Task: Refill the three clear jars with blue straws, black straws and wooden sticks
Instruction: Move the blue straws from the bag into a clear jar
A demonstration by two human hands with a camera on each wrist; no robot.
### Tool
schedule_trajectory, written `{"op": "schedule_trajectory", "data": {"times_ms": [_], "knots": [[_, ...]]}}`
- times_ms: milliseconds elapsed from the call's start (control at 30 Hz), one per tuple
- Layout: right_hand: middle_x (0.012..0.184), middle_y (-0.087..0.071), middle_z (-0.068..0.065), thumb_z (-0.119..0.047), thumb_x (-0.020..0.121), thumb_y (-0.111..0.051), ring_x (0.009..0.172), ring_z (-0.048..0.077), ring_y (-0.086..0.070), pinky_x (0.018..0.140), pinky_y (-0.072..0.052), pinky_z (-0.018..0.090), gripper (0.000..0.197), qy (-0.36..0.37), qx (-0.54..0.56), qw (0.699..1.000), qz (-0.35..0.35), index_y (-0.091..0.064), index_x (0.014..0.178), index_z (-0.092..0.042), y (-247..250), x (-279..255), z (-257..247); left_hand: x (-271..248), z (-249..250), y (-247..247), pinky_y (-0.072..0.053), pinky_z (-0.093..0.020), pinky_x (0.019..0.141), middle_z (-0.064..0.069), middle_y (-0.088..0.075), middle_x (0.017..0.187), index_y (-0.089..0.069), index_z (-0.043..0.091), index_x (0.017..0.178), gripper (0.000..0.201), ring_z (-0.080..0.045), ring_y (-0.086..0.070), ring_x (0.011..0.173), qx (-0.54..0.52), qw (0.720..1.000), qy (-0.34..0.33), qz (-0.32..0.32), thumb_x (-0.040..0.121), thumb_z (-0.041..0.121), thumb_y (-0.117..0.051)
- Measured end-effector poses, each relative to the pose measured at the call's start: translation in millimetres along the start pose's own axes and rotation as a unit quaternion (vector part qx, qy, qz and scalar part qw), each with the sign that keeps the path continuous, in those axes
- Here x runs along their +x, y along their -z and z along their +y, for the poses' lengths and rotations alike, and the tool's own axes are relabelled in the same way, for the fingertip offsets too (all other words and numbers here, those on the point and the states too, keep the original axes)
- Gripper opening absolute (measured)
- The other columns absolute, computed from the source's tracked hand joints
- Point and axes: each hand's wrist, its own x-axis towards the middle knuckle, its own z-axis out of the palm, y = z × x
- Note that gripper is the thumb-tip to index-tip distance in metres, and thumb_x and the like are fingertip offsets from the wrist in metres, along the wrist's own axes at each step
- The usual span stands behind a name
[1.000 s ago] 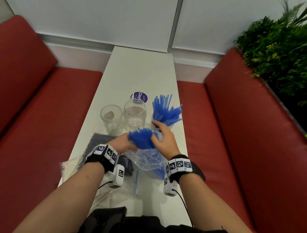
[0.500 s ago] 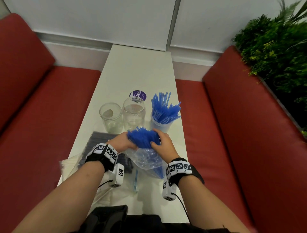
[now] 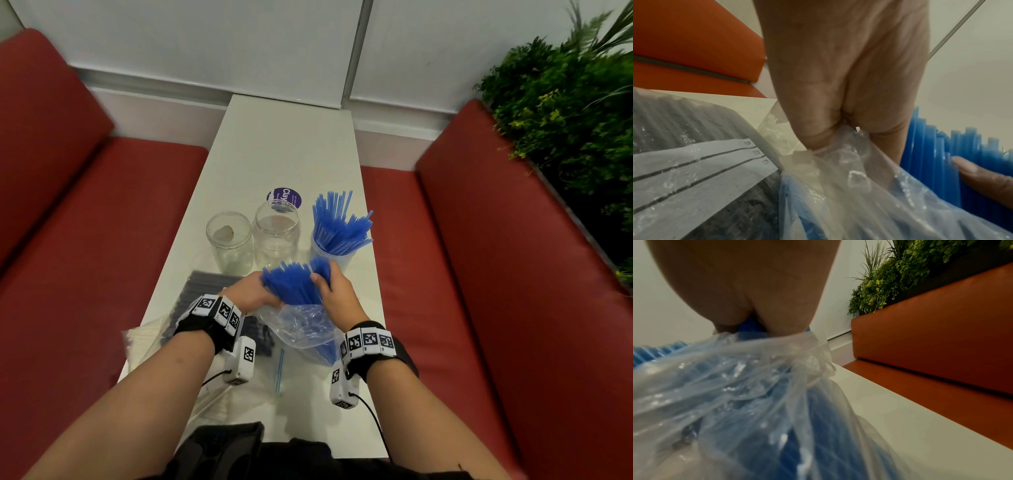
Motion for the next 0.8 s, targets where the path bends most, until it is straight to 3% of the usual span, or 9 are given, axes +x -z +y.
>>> {"op": "schedule_trajectory", "data": {"times_ms": [167,267,333,433,533,600,700,800], "knots": [[0.128,-0.064,0.012,-0.021,0.105,-0.052,0.117,0.027,-0.063,0.103,-0.051,0.050,0.031,0.021,0.028,0.999,0.018,-0.043,0.134,-0.013,1.1,3.8,-14.9,-1.2,-3.1,0.6,-0.050,-0.045,0.103,-0.004,-0.076,0.106,-0.072,0.019,0.107,0.043,-0.022,-0.069,0.105,0.006,1.000,0.002,0.003,0.072,-0.006,-0.077],[0.114,-0.068,0.004,-0.024,0.100,-0.062,0.098,0.013,-0.063,0.094,-0.055,0.043,0.030,0.041,0.083,0.993,0.073,-0.051,0.125,-0.014,4.8,8.8,-25.7,-1.7,-4.3,0.9,-0.051,-0.045,0.101,-0.009,-0.075,0.106,-0.071,0.012,0.111,0.044,-0.028,-0.068,0.107,0.001,1.000,0.005,0.005,0.072,-0.006,-0.077],[0.093,-0.067,-0.011,-0.028,0.094,-0.071,0.082,0.002,-0.060,0.080,-0.054,0.034,0.023,0.038,0.136,0.984,0.107,-0.059,0.109,-0.014,6.5,9.8,-31.1,-2.4,-3.2,-0.1,-0.052,-0.044,0.100,-0.009,-0.075,0.105,-0.070,0.013,0.110,0.042,-0.029,-0.068,0.106,0.006,1.000,0.005,0.004,0.072,-0.005,-0.077],[0.072,-0.057,-0.007,-0.033,0.087,-0.079,0.064,0.007,-0.050,0.062,-0.047,0.026,0.027,0.040,0.158,0.981,0.103,-0.057,0.085,-0.016,10.5,9.0,-42.3,-2.5,-2.4,-1.1,-0.050,-0.045,0.102,-0.009,-0.075,0.106,-0.070,0.011,0.111,0.044,-0.028,-0.068,0.106,-0.005,1.000,-0.003,-0.004,0.071,-0.007,-0.077],[0.065,-0.054,0.001,-0.042,0.086,-0.077,0.058,0.014,-0.048,0.058,-0.046,0.029,0.035,0.075,0.157,0.981,0.086,-0.057,0.082,-0.014,28.7,13.8,-73.3,-2.3,-3.3,-0.4,-0.051,-0.045,0.103,-0.009,-0.076,0.106,-0.071,0.010,0.111,0.044,-0.026,-0.069,0.106,-0.020,1.000,-0.009,-0.011,0.071,-0.009,-0.078],[0.059,-0.054,0.000,-0.042,0.089,-0.073,0.053,0.014,-0.048,0.056,-0.045,0.029,0.034,0.123,0.161,0.976,0.084,-0.057,0.078,-0.015,49.5,19.6,-104.7,-2.3,-3.9,-0.1,-0.051,-0.046,0.103,-0.010,-0.076,0.104,-0.072,0.008,0.109,0.041,-0.026,-0.070,0.105,-0.016,1.000,-0.010,-0.014,0.072,-0.008,-0.078],[0.056,-0.052,0.000,-0.038,0.092,-0.071,0.051,0.015,-0.046,0.052,-0.040,0.027,0.033,0.191,0.191,0.953,0.140,-0.056,0.073,-0.016,87.8,29.7,-156.9,-1.2,-4.1,-0.5,-0.051,-0.049,0.102,-0.014,-0.075,0.102,-0.072,0.006,0.106,0.036,-0.029,-0.070,0.104,-0.008,1.000,-0.014,-0.016,0.072,-0.007,-0.077],[0.057,-0.051,0.004,-0.030,0.092,-0.073,0.053,0.018,-0.045,0.054,-0.038,0.032,0.028,0.272,0.271,0.898,0.216,-0.056,0.077,-0.014,124.3,42.9,-197.6,0.4,-4.9,-0.3,-0.050,-0.049,0.103,-0.012,-0.076,0.103,-0.072,0.008,0.106,0.038,-0.029,-0.070,0.104,-0.014,1.000,-0.015,-0.014,0.071,-0.007,-0.076]]}}
